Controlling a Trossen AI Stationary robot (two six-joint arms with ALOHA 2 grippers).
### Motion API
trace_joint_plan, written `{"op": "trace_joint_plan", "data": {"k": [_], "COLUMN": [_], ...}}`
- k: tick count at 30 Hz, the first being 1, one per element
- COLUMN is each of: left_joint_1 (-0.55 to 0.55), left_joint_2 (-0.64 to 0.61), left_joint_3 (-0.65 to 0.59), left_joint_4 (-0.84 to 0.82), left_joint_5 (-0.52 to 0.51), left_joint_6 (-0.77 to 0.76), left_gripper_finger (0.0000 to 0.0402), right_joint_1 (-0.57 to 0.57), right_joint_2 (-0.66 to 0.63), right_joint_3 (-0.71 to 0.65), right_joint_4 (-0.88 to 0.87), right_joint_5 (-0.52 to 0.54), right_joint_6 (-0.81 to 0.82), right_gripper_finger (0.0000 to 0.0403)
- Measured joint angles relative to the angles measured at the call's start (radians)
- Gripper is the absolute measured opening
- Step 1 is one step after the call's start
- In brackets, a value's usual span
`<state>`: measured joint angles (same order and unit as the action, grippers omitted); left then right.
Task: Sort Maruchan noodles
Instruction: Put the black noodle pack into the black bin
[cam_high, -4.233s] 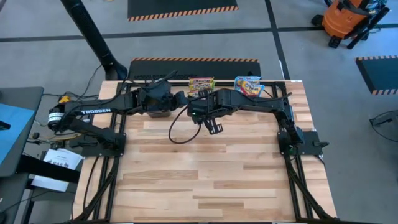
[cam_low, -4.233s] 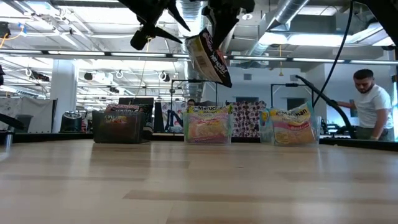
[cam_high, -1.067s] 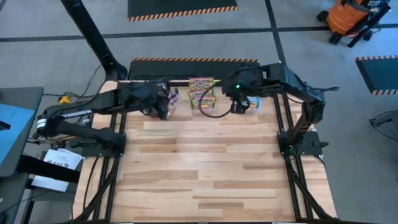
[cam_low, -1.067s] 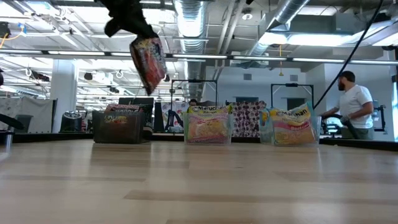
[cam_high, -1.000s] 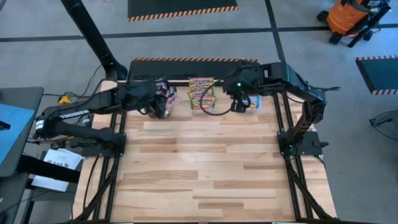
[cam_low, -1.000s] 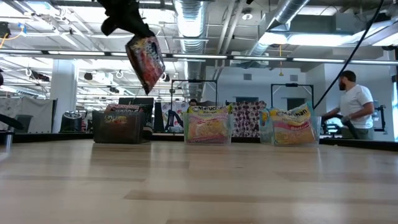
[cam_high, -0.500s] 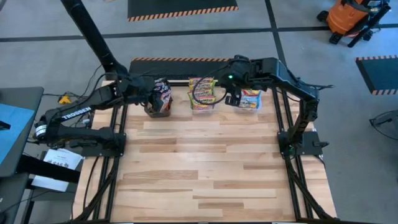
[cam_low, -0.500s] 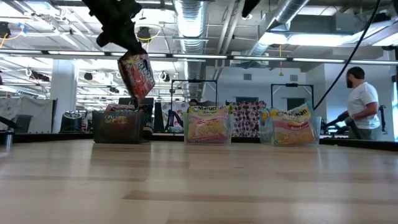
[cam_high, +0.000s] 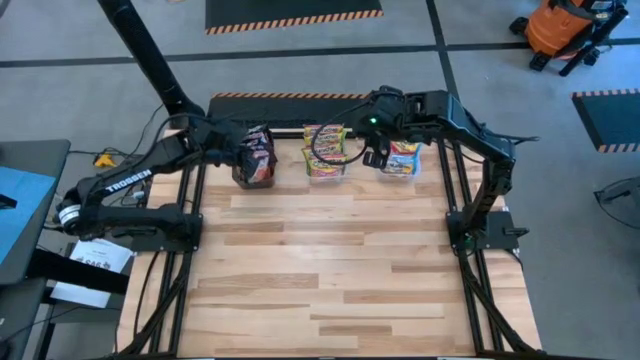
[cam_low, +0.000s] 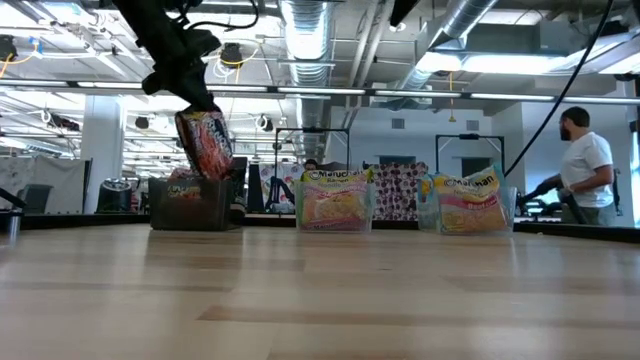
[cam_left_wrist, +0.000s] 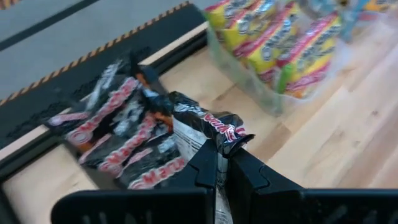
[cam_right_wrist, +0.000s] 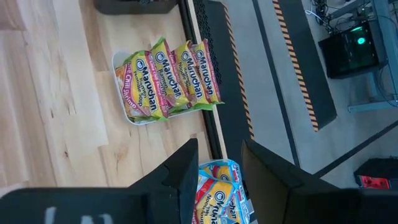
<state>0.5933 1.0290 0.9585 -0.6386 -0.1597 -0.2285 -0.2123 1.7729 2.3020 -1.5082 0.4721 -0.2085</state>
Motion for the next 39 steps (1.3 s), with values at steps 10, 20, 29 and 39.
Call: {"op": "trace_joint_plan", "data": {"k": [10, 20, 29, 39], "left_joint_1": [0.061, 0.082, 0.083, 0.110], "left_joint_2": [0.006, 0.006, 0.005, 0.005], "left_joint_3": [0.000, 0.000, 0.000, 0.000], "left_joint_4": [-0.088, -0.089, -0.176, -0.216], "left_joint_5": [-0.037, -0.028, -0.035, -0.083], "left_joint_6": [0.027, 0.023, 0.030, -0.001], "left_gripper_finger": [0.0006, 0.0046, 0.0109, 0.0143], "right_joint_1": [0.000, 0.000, 0.000, 0.000], "right_joint_2": [0.000, 0.000, 0.000, 0.000], "right_joint_3": [0.000, 0.000, 0.000, 0.000], "right_joint_4": [0.004, 0.031, 0.047, 0.051], "right_joint_5": [0.000, 0.000, 0.000, 0.000], "right_joint_6": [0.010, 0.010, 0.010, 0.018], "right_gripper_finger": [0.0146, 0.0146, 0.0146, 0.0146]}}
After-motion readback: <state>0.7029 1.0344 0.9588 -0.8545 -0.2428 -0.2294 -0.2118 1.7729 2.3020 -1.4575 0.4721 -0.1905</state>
